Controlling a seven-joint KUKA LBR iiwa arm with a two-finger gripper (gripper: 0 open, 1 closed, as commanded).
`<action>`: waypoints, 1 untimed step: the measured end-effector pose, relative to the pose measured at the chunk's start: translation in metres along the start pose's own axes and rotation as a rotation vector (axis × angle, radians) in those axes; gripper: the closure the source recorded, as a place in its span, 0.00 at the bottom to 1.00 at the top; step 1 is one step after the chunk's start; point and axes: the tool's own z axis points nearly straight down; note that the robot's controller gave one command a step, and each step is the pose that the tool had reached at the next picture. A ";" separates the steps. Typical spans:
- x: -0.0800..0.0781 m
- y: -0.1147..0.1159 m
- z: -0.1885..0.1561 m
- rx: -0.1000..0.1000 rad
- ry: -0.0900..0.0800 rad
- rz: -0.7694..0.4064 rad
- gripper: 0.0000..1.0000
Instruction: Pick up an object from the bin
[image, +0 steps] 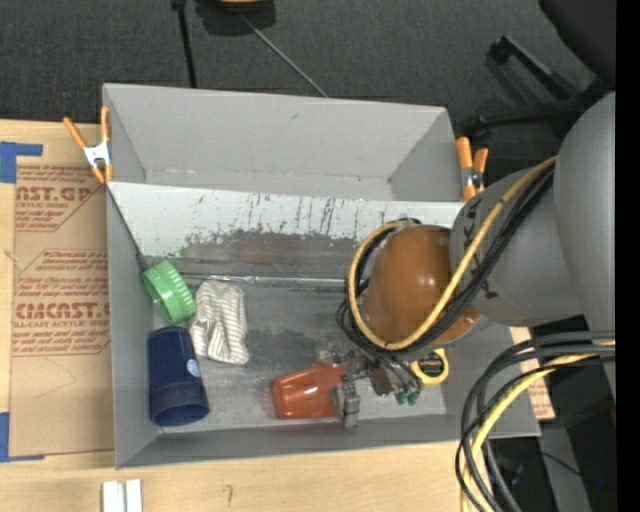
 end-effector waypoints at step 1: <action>0.000 0.000 0.000 0.000 0.000 0.000 1.00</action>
Offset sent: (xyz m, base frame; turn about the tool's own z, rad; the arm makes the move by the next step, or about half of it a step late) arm 0.0040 0.0091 0.0314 0.0360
